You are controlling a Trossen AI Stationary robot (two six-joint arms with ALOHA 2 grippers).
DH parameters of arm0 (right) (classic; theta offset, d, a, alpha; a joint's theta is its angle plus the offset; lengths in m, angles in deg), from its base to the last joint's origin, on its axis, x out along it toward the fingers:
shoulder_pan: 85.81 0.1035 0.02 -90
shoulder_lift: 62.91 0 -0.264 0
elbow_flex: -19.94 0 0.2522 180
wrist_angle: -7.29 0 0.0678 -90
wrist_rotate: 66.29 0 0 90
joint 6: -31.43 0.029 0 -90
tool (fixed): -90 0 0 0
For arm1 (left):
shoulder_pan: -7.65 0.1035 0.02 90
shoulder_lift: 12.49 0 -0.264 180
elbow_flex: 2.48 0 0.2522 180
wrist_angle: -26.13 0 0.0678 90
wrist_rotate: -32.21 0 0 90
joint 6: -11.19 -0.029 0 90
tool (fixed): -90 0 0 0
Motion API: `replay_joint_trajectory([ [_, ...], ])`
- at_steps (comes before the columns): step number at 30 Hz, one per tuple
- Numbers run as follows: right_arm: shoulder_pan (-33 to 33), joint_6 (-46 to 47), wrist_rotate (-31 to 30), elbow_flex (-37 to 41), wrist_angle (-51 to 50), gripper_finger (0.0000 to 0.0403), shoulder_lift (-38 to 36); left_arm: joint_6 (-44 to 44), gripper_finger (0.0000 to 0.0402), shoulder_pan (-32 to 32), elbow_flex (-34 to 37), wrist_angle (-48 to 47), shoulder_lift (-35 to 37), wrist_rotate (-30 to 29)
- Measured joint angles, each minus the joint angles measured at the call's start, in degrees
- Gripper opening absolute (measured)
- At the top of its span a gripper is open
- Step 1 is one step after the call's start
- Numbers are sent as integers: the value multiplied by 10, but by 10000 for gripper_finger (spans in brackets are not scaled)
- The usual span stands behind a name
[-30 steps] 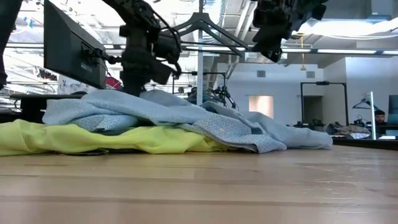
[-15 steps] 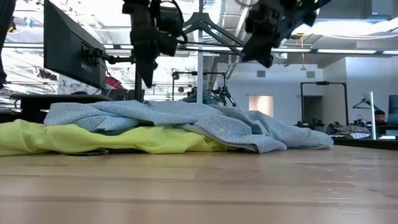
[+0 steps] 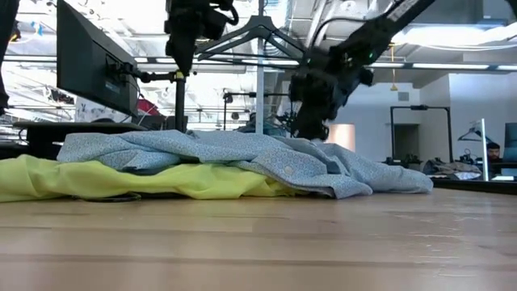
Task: Hang clothes
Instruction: Hang the blue shirt on the clothes rack
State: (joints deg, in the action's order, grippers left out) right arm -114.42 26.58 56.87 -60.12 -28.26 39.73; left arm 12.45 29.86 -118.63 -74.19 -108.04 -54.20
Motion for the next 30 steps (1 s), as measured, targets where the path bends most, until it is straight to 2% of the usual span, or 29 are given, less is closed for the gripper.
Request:
replay_joint_trajectory([
  [4,21,3,41,0,15,249,36,6,128,-22,0,-13,0,0],
  [11,43,-1,57,0,38,247,39,10,128,-42,0,-10,0,0],
  [14,41,8,81,0,48,232,40,11,128,-43,0,-7,0,0],
  [24,65,53,90,-1,73,135,91,16,127,-43,0,0,0,0],
  [29,62,61,109,-7,50,40,65,16,127,-43,0,-4,0,0],
  [30,61,49,97,-13,35,41,50,16,127,-43,0,-7,0,0],
])
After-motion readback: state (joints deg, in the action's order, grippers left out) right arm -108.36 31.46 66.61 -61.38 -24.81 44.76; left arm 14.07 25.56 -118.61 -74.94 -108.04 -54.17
